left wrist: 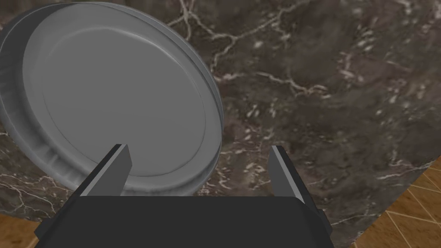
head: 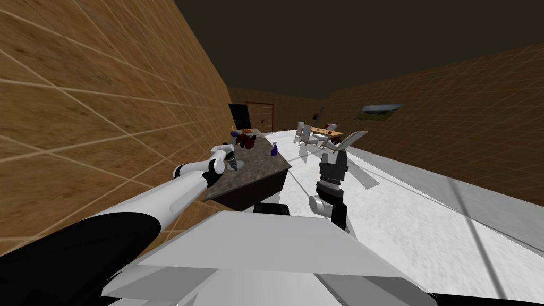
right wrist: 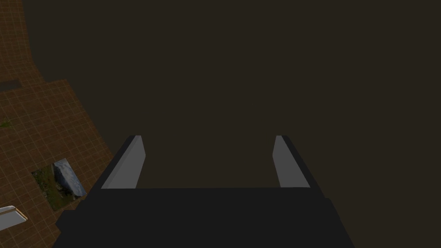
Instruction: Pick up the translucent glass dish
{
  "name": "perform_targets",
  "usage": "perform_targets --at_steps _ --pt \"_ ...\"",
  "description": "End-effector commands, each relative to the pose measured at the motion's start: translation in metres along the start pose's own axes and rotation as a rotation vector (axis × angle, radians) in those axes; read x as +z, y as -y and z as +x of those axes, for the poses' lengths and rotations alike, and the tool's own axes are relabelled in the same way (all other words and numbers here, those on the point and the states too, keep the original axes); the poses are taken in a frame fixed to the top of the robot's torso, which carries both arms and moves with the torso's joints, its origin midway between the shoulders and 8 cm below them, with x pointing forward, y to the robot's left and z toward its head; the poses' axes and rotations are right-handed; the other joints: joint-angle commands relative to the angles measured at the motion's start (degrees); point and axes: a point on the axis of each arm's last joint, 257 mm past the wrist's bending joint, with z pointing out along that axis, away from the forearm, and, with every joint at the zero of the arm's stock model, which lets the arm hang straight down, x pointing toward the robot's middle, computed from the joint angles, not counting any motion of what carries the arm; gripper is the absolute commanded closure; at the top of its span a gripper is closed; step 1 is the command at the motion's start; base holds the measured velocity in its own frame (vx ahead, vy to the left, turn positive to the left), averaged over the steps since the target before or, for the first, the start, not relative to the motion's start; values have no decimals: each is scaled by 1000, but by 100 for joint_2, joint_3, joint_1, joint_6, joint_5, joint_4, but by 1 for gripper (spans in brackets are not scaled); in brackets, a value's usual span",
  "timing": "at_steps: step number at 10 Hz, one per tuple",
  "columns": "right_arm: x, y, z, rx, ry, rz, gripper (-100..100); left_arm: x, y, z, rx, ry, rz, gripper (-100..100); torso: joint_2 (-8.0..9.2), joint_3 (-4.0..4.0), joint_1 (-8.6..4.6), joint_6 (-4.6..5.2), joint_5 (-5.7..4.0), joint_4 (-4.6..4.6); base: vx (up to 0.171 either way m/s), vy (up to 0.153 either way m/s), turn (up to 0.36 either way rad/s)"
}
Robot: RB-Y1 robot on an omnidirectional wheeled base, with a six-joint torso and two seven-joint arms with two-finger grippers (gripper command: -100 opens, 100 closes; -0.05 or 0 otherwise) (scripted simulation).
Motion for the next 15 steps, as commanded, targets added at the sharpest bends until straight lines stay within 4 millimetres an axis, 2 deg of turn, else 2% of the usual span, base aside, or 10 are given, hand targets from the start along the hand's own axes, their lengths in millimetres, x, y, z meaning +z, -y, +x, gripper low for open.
perform_targets --at_steps 1,2,3,4,5,6,7,10,11,15 --pt "0 0 0 0 0 0 0 9 -18 -6 -13 7 -64 -100 0 0 0 0 0 0 20 12 -38" --pt "0 0 0 0 0 0 0 -2 -5 -2 -13 -4 -22 -100 2 1 0 -1 1 0 7 7 -8" --pt "0 0 0 0 0 0 0 -2 -4 -2 -13 -5 -20 -100 5 4 -2 0 -2 2 0 0 0" --pt "0 0 0 0 0 0 0 7 -16 -5 -13 5 -57 -100 8 5 -4 0 -1 2 0 0 0" --pt "0 0 0 0 0 0 0 3 -11 -5 -14 2 -44 -100 10 6 -4 -1 -1 2 0 0 0" --pt "0 0 0 0 0 0 0 4 -11 -5 -13 2 -44 0 10 6 -5 0 -2 3 0 0 0" --pt "0 0 0 0 0 0 0 16 -15 -5 -10 2 -44 -100 10 6 -5 -1 -2 3 17 2 13" --pt "0 0 0 0 0 0 0 25 -20 -6 -8 2 -45 -100 -2 -1 -2 -1 0 0 21 4 10" --pt "0 0 0 0 0 0 0 26 -20 -6 -8 2 -44 100 5 3 -5 0 -2 1 0 0 0" --pt "0 0 0 0 0 0 0 26 -20 -6 -9 2 -46 100 4 2 -1 1 -1 1 0 0 0"
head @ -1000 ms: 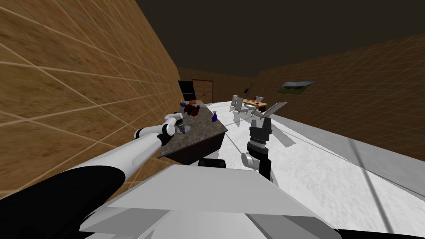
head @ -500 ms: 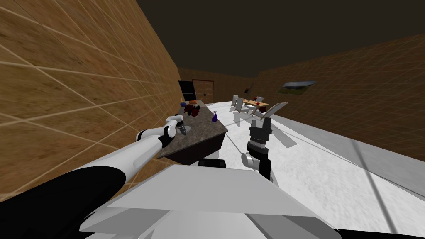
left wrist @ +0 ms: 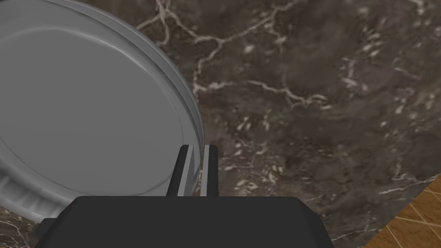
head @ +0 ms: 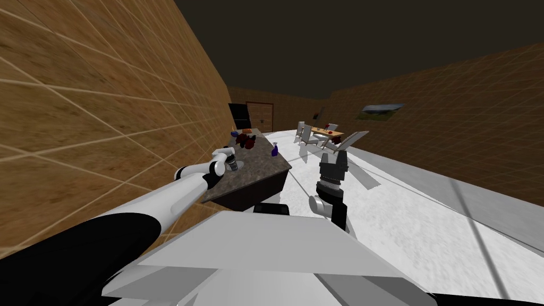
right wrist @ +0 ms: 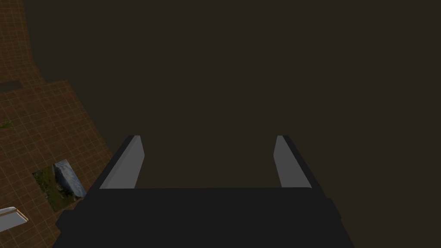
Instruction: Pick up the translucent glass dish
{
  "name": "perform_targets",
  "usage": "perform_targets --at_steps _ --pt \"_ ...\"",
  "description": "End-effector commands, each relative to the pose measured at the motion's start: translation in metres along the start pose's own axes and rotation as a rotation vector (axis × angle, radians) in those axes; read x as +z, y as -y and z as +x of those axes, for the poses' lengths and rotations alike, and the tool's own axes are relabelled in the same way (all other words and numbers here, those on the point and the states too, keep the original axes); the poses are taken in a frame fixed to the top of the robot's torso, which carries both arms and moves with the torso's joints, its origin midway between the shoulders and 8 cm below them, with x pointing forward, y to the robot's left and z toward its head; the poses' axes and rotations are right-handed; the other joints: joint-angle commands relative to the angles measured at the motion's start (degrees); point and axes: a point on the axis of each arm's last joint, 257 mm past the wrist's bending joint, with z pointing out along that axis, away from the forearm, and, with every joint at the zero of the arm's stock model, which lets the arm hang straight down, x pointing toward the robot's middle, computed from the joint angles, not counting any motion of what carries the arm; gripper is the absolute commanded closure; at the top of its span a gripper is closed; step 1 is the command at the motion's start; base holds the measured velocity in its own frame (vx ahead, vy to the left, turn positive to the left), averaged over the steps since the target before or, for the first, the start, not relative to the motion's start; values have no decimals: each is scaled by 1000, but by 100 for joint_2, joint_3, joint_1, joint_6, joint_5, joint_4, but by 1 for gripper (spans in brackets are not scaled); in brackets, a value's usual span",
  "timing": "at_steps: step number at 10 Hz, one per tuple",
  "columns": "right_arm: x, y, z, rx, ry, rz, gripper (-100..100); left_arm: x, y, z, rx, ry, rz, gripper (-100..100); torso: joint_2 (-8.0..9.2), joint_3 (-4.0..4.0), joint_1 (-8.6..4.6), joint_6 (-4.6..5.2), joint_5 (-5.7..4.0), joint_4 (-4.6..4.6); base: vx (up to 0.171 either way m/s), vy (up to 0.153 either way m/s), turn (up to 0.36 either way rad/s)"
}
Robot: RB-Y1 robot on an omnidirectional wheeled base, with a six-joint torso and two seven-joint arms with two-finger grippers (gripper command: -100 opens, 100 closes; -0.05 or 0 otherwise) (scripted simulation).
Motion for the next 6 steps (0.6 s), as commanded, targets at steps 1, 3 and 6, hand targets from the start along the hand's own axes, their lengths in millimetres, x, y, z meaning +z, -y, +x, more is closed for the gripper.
perform_targets --at_steps 1,3,6 --pt "0 0 0 0 0 0 0 0 0 0 0 0 0 0 0 0 0 0 0 0 0 0 0" --pt "0 0 0 0 0 0 0 -17 7 1 -4 0 2 100 4 4 -3 2 -4 5 -21 -2 -24" --pt "0 0 0 0 0 0 0 -17 7 0 -3 -1 4 0 8 6 -3 -2 -2 3 -8 0 0"
